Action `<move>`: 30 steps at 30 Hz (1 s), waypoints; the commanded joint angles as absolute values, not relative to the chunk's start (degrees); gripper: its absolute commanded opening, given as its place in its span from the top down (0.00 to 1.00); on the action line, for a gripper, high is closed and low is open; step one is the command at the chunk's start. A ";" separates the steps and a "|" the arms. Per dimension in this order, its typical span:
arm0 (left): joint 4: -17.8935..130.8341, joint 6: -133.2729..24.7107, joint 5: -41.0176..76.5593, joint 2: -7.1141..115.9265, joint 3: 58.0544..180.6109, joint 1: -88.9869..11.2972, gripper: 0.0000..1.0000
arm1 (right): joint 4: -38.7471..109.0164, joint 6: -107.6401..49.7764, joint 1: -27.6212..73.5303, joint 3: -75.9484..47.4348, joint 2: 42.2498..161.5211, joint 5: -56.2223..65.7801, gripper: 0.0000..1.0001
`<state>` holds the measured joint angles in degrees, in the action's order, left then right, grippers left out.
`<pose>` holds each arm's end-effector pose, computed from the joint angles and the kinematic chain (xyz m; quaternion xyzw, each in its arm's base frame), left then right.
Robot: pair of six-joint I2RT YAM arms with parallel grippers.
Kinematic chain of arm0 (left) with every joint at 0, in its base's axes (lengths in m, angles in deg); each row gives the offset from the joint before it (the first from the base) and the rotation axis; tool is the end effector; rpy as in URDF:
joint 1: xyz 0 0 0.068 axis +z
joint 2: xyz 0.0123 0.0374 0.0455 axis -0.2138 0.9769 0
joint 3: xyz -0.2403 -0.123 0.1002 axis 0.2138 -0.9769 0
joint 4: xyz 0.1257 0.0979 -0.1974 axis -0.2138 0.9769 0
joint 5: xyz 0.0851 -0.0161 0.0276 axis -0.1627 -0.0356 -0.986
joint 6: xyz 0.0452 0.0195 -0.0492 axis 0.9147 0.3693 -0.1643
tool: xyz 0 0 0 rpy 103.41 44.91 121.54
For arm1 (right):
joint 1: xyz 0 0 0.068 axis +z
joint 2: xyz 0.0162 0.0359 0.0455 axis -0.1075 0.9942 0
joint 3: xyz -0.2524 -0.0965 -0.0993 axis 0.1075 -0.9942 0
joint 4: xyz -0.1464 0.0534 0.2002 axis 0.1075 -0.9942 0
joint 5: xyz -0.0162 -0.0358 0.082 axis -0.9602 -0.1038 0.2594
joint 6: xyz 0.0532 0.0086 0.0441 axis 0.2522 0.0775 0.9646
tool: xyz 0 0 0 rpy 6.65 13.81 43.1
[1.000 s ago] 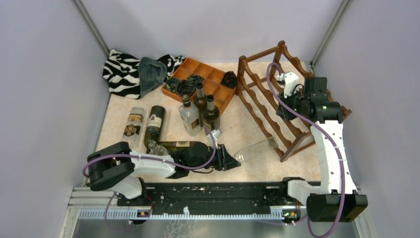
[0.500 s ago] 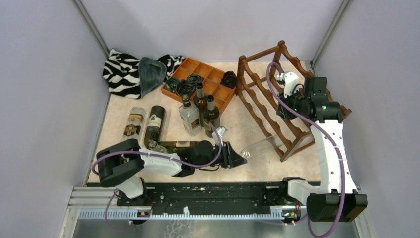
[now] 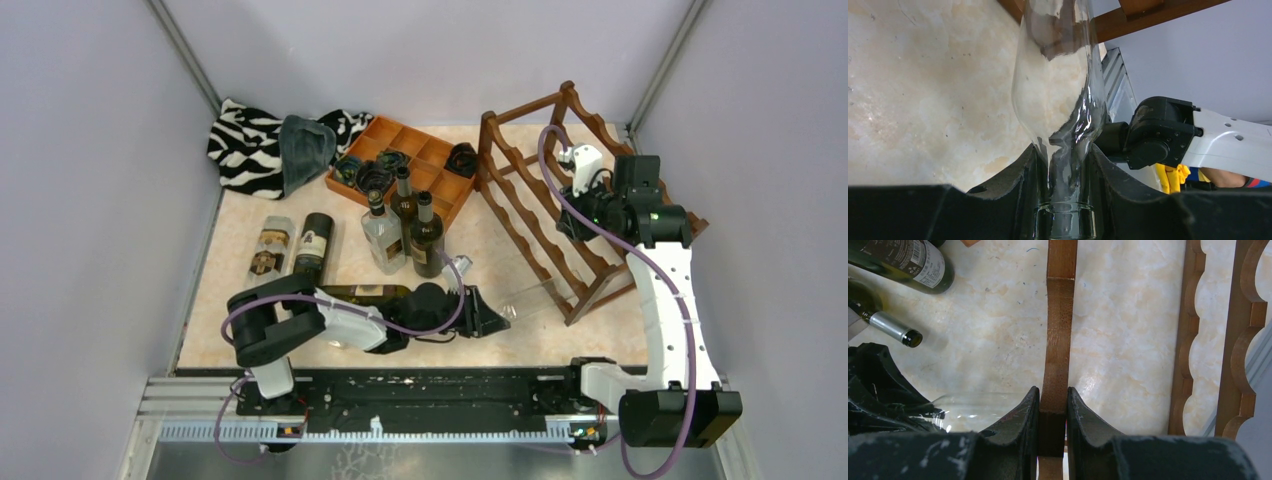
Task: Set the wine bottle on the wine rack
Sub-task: Place the wine bottle in the wine rack.
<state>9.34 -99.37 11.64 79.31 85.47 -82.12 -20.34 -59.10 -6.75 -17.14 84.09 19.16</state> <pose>0.1230 -0.3399 0.1789 0.1007 0.7748 -0.5636 0.2682 0.2050 0.0193 0.3694 -0.2493 0.8801 0.0983 0.3918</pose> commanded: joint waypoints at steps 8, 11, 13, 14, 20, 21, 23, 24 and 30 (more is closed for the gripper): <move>-3.21 -95.38 10.04 87.00 90.83 -84.62 1.00 | -12.53 -59.83 -5.92 -18.01 83.63 31.13 1.00; -3.43 -94.73 8.31 88.34 91.43 -84.83 1.00 | -12.28 -59.74 -5.91 -18.42 83.47 31.39 1.00; -3.39 -94.00 7.18 89.02 91.91 -84.85 1.00 | -12.14 -59.67 -5.94 -18.67 83.39 31.50 1.00; -3.44 -93.61 6.81 89.47 92.31 -84.81 1.00 | -12.10 -59.61 -5.91 -18.70 83.32 31.57 1.00; -2.60 -91.29 6.08 93.06 96.03 -84.77 1.00 | -11.71 -59.13 -5.91 -19.03 83.25 32.10 1.00; -2.64 -91.12 6.08 93.79 96.60 -84.77 1.00 | -11.72 -59.13 -5.91 -19.05 83.21 32.12 1.00; -2.99 -90.80 6.23 95.24 97.77 -84.77 1.00 | -11.57 -58.93 -5.84 -19.33 83.06 32.12 1.00; -2.99 -90.44 6.21 95.85 98.31 -84.77 1.00 | -11.47 -58.95 -5.82 -19.51 82.97 32.07 1.00; -1.79 -89.41 6.39 98.61 101.92 -84.77 1.00 | -10.66 -58.45 -5.02 -20.23 82.81 31.23 1.00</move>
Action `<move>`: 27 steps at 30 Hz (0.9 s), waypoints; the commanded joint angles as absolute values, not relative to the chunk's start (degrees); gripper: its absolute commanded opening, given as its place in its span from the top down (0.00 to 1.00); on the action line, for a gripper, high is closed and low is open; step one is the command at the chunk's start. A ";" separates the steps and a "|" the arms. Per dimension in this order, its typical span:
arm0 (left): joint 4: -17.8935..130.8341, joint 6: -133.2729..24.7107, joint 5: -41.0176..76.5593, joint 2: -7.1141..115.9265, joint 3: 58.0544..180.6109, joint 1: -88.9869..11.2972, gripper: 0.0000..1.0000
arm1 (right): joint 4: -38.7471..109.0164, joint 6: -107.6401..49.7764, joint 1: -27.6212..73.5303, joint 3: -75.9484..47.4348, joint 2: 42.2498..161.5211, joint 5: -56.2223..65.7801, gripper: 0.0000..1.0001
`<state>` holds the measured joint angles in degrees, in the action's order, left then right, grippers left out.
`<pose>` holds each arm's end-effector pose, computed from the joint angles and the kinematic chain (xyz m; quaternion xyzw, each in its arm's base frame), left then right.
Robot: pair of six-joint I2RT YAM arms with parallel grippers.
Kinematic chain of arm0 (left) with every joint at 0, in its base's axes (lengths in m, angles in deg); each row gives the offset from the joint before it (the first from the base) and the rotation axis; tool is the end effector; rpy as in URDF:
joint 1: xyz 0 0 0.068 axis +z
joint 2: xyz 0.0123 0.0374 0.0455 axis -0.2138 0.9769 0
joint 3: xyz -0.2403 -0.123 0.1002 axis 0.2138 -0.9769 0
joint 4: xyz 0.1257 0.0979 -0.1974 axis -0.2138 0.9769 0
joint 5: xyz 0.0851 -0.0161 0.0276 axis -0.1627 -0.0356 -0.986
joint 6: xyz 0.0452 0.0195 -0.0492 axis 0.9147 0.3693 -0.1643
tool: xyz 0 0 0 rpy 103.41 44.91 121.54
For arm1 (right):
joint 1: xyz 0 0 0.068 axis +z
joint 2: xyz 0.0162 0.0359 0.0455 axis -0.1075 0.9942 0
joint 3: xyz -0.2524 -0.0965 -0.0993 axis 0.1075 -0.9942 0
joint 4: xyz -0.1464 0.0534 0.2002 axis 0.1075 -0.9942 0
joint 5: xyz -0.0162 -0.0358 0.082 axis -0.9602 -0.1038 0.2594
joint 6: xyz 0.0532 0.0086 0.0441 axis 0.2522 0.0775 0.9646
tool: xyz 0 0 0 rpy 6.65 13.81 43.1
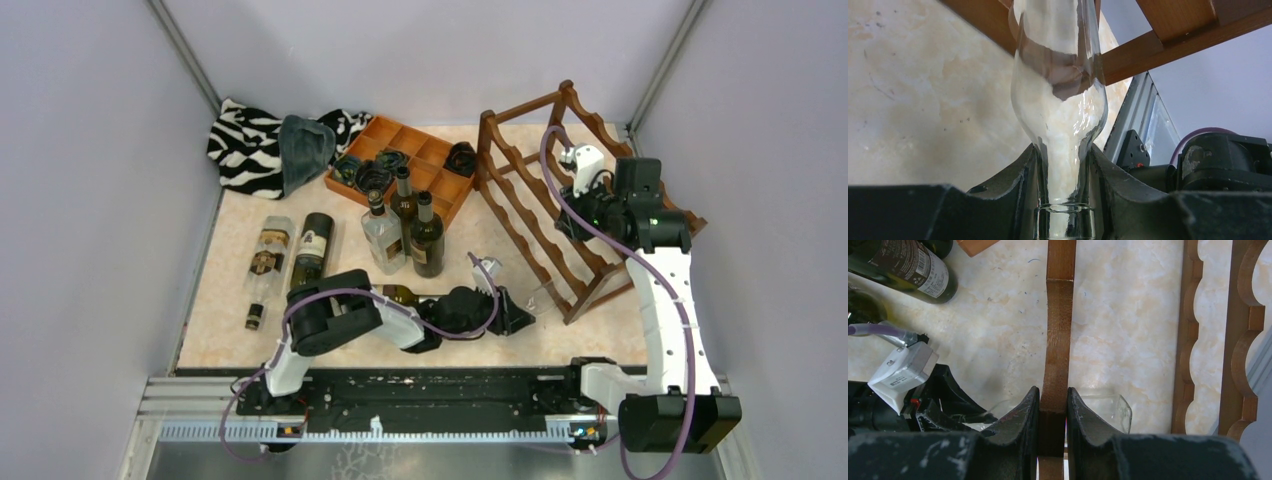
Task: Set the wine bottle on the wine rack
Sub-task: Place the wine bottle in the wine rack.
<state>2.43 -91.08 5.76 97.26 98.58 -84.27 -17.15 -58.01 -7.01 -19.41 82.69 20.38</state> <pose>0.1366 -0.4065 0.1416 0.1366 0.7576 -0.5406 0.3393 0.2038 0.0195 0.3668 -0.2447 0.8723 0.1056 0.4100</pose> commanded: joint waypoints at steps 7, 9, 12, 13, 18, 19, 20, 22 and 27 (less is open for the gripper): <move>-5.45 -90.88 11.60 103.41 103.94 -83.31 1.00 | -9.87 -57.53 -4.07 -20.61 82.87 29.73 1.00; -4.38 -90.32 12.23 103.87 104.72 -82.85 1.00 | -9.66 -57.39 -3.94 -20.60 82.77 29.41 1.00; -2.97 -90.16 13.35 104.74 106.25 -81.96 1.00 | -9.43 -56.90 -3.83 -20.44 82.77 29.48 1.00; -2.53 -90.16 13.64 105.10 106.71 -81.76 1.00 | -9.27 -56.78 -3.82 -20.38 82.76 29.40 1.00; -1.54 -90.53 17.30 107.69 109.40 -80.29 1.00 | -8.99 -56.34 -3.71 -20.41 82.92 29.31 1.00; -1.21 -90.54 17.81 108.08 109.86 -80.02 1.00 | -8.86 -56.32 -3.71 -20.47 82.87 29.31 1.00; -0.84 -90.52 18.07 108.37 110.17 -79.80 1.00 | -8.83 -56.31 -3.71 -20.59 82.81 29.35 1.00; -0.09 -90.27 18.51 108.97 110.92 -79.39 1.00 | -8.70 -56.23 -3.64 -20.90 82.64 29.39 1.00; -0.19 -90.08 19.87 110.40 111.97 -78.09 1.00 | -8.49 -56.14 -3.23 -21.40 82.55 29.57 1.00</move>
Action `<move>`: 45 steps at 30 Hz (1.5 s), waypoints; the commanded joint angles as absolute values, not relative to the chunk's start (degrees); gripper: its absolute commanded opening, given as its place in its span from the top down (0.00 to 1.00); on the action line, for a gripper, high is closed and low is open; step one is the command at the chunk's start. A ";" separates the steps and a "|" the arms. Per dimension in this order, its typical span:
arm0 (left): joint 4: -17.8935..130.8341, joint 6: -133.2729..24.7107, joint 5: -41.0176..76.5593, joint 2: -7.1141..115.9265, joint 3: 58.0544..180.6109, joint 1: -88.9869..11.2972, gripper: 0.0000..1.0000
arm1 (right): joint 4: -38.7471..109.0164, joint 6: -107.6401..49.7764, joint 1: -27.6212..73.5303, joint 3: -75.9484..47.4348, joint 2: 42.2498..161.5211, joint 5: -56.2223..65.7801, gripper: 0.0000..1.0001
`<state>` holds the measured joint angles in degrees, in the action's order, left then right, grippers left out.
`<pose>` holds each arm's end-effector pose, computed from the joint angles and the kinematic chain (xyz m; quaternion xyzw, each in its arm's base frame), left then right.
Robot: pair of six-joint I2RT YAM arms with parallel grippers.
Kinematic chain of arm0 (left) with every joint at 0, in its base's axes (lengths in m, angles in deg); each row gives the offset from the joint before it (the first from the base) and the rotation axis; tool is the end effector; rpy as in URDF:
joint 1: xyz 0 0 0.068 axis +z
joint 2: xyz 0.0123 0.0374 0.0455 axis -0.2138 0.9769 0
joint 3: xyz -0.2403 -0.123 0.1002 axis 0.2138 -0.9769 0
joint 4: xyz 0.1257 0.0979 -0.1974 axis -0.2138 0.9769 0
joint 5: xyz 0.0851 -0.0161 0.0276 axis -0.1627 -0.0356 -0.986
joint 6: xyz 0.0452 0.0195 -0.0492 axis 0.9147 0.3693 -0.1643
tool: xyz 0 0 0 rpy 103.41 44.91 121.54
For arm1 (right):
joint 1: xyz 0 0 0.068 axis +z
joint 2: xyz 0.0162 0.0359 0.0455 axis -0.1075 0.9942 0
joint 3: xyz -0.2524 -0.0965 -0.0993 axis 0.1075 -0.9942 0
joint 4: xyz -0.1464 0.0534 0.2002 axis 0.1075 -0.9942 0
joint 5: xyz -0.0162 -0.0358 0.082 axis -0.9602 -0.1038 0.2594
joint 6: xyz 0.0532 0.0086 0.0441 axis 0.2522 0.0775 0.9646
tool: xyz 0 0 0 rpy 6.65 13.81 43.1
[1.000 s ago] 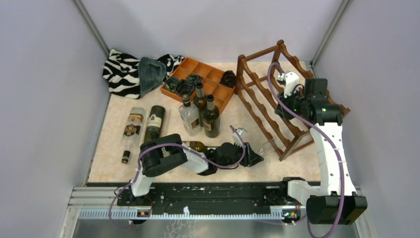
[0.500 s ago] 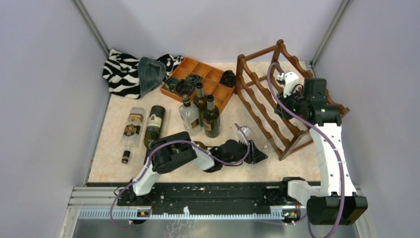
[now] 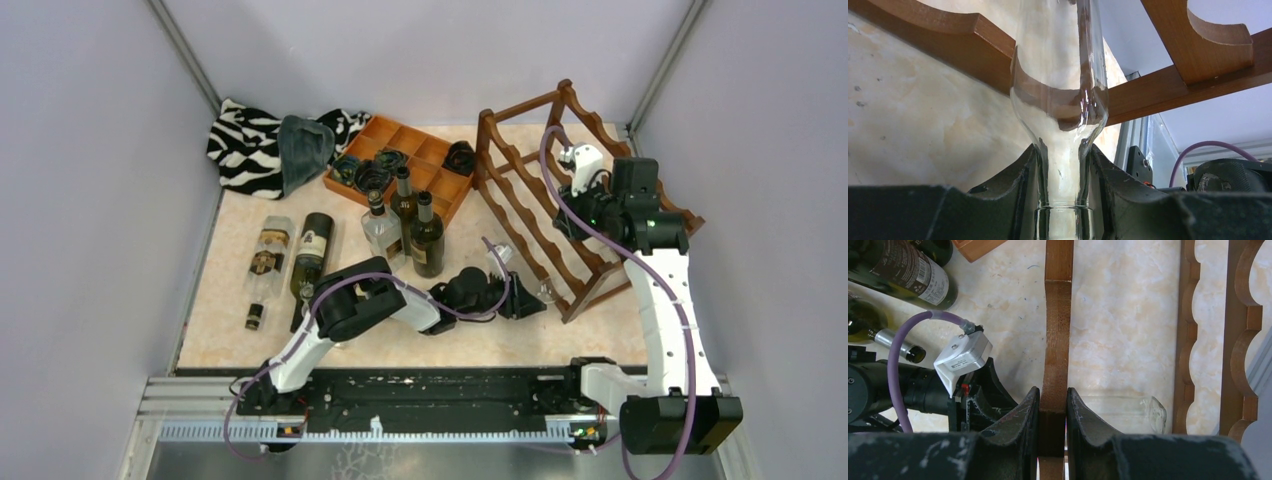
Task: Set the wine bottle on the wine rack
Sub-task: Place the wine bottle in the wine rack.
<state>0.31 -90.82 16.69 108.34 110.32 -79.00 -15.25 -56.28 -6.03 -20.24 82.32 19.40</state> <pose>0.1824 -0.4404 0.1195 0.1618 0.7363 -0.5774 0.3134 0.2051 0.0221 0.3662 -0.2373 0.8708 0.1046 0.4176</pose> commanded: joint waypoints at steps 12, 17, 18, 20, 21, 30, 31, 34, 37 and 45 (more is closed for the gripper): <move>0.83 -88.09 25.96 112.31 113.76 -74.88 1.00 | -8.49 -56.14 -2.60 -21.60 82.52 29.48 1.00; 1.05 -89.45 26.52 113.13 116.20 -74.82 1.00 | -8.48 -56.05 -2.57 -21.69 82.32 29.48 1.00; 1.09 -89.85 26.51 113.23 116.55 -74.78 1.00 | -8.52 -56.05 -2.57 -21.66 82.28 29.55 1.00; 1.14 -90.35 26.19 113.44 117.16 -74.83 1.00 | -8.48 -55.98 -2.57 -21.67 82.33 29.65 1.00; 1.19 -90.54 26.05 113.57 117.44 -74.78 1.00 | -8.49 -55.96 -2.59 -21.61 82.33 29.72 1.00; 1.92 -91.41 26.23 115.64 120.92 -74.86 1.00 | -8.31 -55.81 -2.48 -22.28 82.24 30.48 1.00; 1.63 -91.54 26.23 115.94 121.03 -74.86 1.00 | -8.30 -55.79 -2.48 -22.43 82.24 30.53 1.00; 1.52 -91.73 25.62 117.04 121.40 -74.87 1.00 | -8.22 -55.78 -2.40 -22.47 82.02 30.54 1.00; 1.58 -92.13 25.50 118.13 121.81 -74.86 1.00 | -8.22 -55.79 -2.39 -22.62 82.06 30.54 1.00; 2.06 -92.72 25.02 119.90 121.48 -74.84 1.00 | -8.13 -55.77 -2.18 -22.61 82.33 30.36 1.00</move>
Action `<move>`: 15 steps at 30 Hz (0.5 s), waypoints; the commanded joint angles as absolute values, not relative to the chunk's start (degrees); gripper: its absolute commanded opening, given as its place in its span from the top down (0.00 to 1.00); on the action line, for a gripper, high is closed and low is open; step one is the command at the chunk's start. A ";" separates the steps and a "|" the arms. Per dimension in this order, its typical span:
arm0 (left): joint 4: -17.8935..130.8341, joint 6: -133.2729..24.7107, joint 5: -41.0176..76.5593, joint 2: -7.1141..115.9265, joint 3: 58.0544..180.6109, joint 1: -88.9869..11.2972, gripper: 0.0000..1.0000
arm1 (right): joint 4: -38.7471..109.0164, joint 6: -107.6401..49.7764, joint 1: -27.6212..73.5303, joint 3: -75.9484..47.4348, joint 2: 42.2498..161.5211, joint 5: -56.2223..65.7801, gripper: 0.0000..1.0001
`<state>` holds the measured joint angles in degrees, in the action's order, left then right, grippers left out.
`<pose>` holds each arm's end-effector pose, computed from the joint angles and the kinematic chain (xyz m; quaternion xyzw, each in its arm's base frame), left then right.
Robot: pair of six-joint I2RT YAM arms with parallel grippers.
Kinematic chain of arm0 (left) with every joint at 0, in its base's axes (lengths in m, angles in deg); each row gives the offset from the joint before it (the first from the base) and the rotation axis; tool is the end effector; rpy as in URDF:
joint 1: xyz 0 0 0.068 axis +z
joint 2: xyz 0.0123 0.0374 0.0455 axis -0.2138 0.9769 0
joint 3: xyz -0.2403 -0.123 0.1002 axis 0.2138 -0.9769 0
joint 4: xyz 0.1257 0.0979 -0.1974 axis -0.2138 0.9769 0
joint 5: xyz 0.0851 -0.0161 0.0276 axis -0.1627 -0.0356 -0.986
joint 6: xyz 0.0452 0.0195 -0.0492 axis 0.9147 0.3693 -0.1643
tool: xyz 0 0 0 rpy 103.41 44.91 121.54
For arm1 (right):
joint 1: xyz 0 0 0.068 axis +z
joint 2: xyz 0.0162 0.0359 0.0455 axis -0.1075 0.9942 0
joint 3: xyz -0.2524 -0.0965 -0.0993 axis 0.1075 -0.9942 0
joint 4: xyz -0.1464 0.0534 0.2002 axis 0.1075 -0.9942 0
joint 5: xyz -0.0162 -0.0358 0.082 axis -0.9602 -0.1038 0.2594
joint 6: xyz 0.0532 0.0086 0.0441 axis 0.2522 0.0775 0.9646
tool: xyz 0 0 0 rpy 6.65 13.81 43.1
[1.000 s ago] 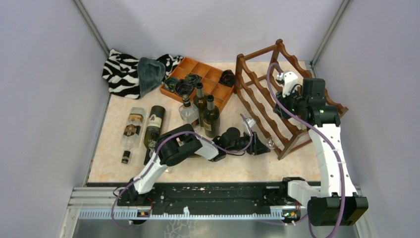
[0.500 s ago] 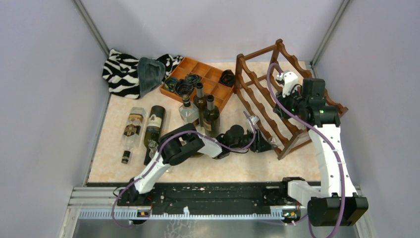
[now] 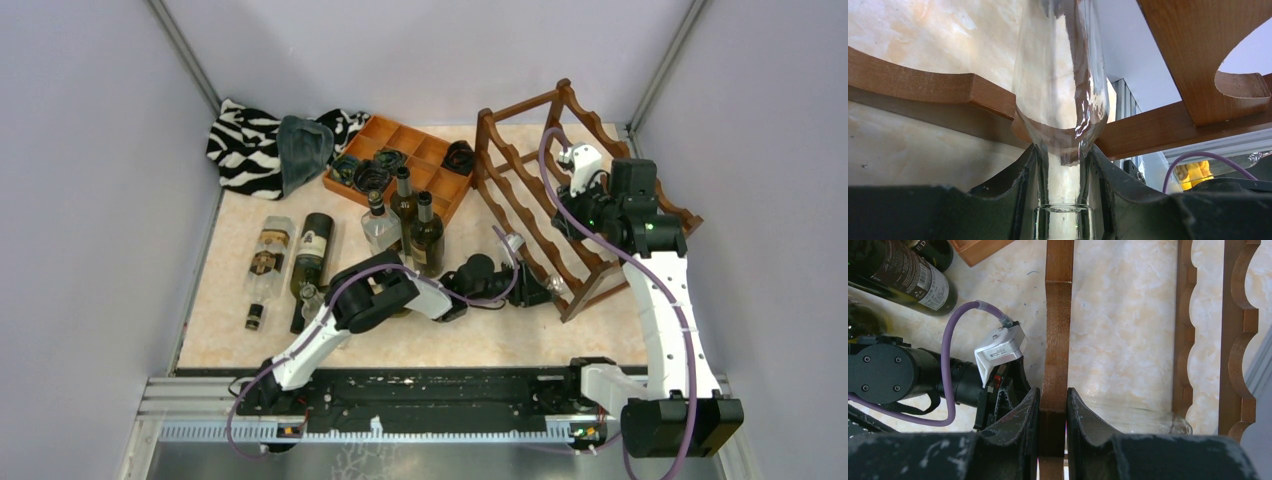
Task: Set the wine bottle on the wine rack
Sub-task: Place the wine bottle in the wine rack.
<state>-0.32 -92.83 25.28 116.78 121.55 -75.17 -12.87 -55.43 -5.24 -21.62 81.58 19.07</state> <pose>0.2214 -0.4650 0.1066 0.1730 0.7126 -0.6162 0.2874 0.2053 0.0246 0.3647 -0.2374 0.8652 0.1046 0.4291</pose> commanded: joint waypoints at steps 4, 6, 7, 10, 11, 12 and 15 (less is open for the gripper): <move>2.40 -92.48 25.14 120.43 121.95 -74.92 1.00 | -8.13 -55.79 -2.04 -22.48 82.63 30.28 1.00; 3.10 -92.30 25.31 120.70 122.61 -74.88 1.00 | -8.20 -55.87 -1.95 -22.48 82.76 30.19 1.00; 3.29 -92.27 25.33 120.85 122.95 -74.84 1.00 | -8.21 -55.87 -1.95 -22.47 82.77 30.19 1.00; 4.16 -92.12 25.67 121.33 124.41 -74.86 1.00 | -8.22 -55.92 -1.79 -22.57 82.85 30.10 1.00; 4.39 -92.02 25.80 121.51 124.82 -74.86 1.00 | -8.23 -55.96 -1.78 -22.52 82.87 30.12 1.00; 4.41 -92.01 25.80 121.60 125.23 -74.86 1.00 | -8.22 -55.96 -1.78 -22.56 82.86 30.14 1.00; 5.12 -91.90 25.97 122.06 126.33 -74.84 1.00 | -8.23 -55.96 -1.69 -22.72 82.85 30.11 1.00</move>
<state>-0.04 -93.31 27.07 118.55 124.22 -74.89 -12.52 -55.71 -5.16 -21.64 81.64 18.55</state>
